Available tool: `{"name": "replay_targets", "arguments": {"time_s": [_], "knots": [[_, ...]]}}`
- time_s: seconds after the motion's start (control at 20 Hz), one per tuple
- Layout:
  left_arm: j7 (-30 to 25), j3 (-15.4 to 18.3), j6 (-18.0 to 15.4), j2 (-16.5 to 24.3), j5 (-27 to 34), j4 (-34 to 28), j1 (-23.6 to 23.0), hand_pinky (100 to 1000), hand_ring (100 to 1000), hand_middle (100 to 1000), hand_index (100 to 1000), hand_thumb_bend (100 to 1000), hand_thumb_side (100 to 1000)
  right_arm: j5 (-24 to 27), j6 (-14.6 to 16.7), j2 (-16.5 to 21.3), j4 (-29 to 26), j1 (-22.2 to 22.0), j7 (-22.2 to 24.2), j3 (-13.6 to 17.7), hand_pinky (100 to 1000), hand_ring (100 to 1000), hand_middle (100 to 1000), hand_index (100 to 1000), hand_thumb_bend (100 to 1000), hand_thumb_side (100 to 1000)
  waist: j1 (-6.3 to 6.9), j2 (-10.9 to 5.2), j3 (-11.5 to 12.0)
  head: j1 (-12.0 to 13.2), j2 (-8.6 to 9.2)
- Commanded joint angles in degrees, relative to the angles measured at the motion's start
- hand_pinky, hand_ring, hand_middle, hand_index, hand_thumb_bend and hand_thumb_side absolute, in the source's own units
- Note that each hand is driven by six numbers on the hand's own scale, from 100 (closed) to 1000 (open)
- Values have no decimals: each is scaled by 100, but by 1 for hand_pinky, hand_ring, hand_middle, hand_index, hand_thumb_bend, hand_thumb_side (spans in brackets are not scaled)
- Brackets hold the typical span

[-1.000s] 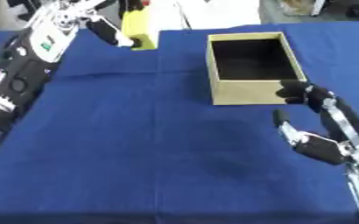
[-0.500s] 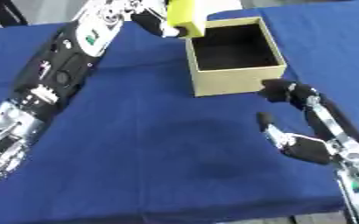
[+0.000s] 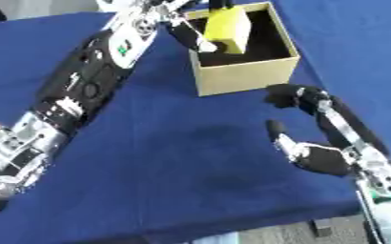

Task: Pick up objects on the table and place them in the box.

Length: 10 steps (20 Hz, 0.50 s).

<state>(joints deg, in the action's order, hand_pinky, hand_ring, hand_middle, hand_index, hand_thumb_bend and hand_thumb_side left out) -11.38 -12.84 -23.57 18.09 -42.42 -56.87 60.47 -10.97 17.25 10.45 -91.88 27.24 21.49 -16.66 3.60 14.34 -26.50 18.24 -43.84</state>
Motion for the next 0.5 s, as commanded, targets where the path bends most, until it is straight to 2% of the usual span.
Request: {"name": "replay_targets", "arguments": {"time_s": [0.05, 0.15, 0.25, 0.45, 0.5], "knots": [[-136, 34, -17, 72, -75, -144, 76, 804, 691, 719, 788, 823, 474, 43, 2, 40, -48, 56, 8, 17, 779, 790, 699, 862, 153, 445, -41, -115, 41, 5, -28], [-115, 84, 47, 114, -35, -206, 52, 825, 718, 757, 818, 868, 515, 41, 0, 51, -44, 35, -1, 26, 779, 790, 699, 861, 152, 446, -51, -141, 97, -12, -28], [-72, 127, 130, 174, 79, -292, 20, 827, 716, 764, 819, 856, 529, 36, -4, 68, -38, 8, -15, 39, 779, 790, 698, 861, 152, 445, -61, -174, 162, -37, -28], [-2, 177, 309, 358, 615, -595, -140, 808, 630, 675, 785, 769, 512, 27, -10, 111, -26, -56, -54, 80, 779, 790, 699, 860, 152, 441, -85, -257, 346, -120, -28], [16, 181, 363, 442, 854, -757, -223, 806, 621, 662, 775, 748, 501, 22, -13, 134, -25, -77, -75, 102, 779, 790, 699, 860, 100, 508, -90, -281, 415, -153, -28]]}}
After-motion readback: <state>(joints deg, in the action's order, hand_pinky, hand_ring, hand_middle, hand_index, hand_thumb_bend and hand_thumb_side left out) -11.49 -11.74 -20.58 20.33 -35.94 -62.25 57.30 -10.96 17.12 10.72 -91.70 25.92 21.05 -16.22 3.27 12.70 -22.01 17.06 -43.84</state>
